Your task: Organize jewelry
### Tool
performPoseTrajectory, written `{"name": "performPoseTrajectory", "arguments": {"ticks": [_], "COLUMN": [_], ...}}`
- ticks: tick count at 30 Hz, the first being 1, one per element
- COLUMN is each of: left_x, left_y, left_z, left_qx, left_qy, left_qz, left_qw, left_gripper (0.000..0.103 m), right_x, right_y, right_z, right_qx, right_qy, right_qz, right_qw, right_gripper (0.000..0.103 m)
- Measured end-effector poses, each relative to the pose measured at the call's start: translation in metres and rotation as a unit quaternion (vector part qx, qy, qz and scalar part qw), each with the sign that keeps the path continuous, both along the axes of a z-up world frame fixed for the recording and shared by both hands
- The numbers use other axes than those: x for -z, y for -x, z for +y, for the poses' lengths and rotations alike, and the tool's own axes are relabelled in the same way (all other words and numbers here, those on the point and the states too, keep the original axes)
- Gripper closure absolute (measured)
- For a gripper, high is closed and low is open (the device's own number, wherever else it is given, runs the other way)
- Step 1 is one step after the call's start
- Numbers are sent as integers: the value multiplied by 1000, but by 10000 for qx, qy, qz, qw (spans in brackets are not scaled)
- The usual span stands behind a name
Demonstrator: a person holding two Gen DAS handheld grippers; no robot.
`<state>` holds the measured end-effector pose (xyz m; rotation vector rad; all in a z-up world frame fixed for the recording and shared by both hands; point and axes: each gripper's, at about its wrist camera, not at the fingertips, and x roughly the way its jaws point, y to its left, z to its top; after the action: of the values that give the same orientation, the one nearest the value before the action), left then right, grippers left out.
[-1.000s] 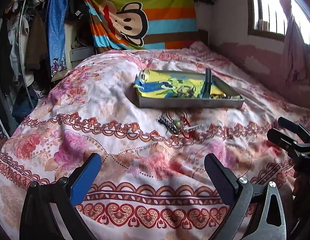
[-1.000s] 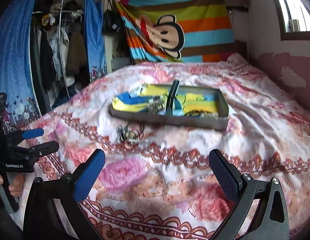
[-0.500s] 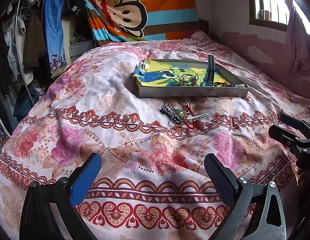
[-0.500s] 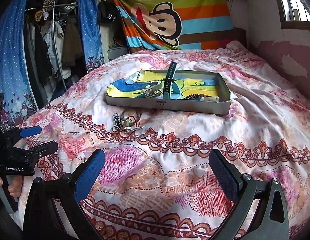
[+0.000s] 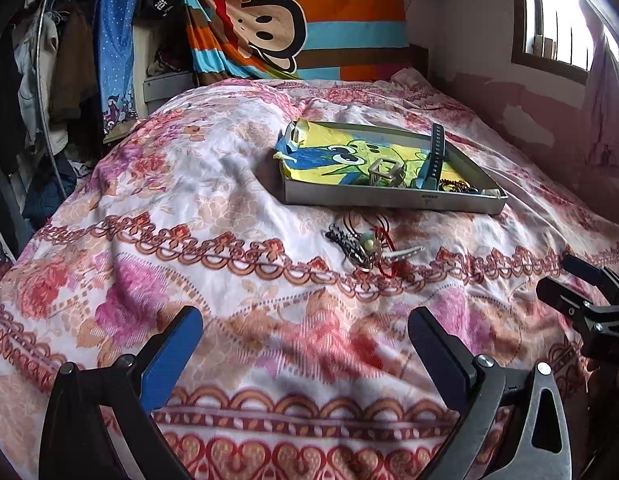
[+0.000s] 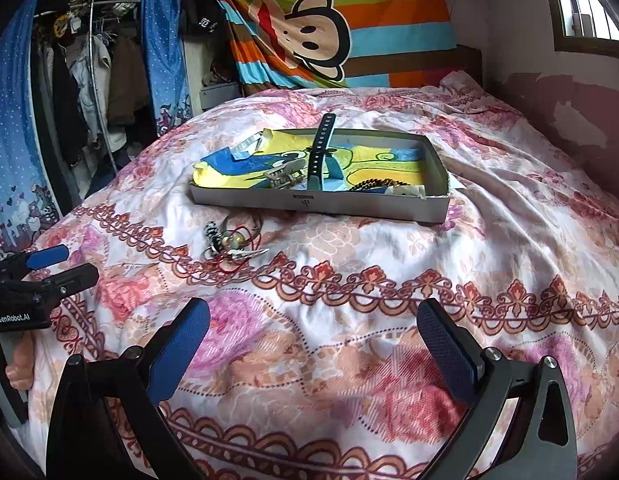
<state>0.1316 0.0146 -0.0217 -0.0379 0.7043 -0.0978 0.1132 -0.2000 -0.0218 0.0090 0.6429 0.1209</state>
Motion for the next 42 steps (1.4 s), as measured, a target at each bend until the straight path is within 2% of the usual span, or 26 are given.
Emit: {"name": "performPoseTrajectory", "arguments": {"ticks": [6, 13, 17, 20, 27, 33, 42], "left_x": [-1, 8, 17, 25, 35, 37, 41], "left_y": [-29, -69, -87, -95, -101, -102, -107], "left_z": [0, 0, -5, -10, -18, -20, -25], "left_qx": [57, 395, 548, 604, 831, 899, 941], "left_qy": [111, 349, 351, 343, 347, 343, 355], "left_qz": [138, 571, 768, 858, 932, 933, 996], "left_qw": [9998, 9970, 9949, 9939, 9916, 9910, 9899], "left_gripper": [0, 0, 0, 0, 4, 8, 8], "right_x": [-2, 2, 13, 22, 36, 39, 41], "right_y": [-22, -54, -73, -83, -93, -93, -96], "right_z": [3, 2, 4, 5, 0, 1, 2], "right_qx": [-177, -627, -941, -970, -920, -930, -959], "right_qy": [247, 603, 727, 834, 714, 791, 820], "right_qz": [55, -33, 144, 298, 528, 553, 588], "right_qw": [9995, 9962, 9928, 9913, 9918, 9910, 9903], "right_gripper": [1, 1, 1, 1, 2, 1, 2]}}
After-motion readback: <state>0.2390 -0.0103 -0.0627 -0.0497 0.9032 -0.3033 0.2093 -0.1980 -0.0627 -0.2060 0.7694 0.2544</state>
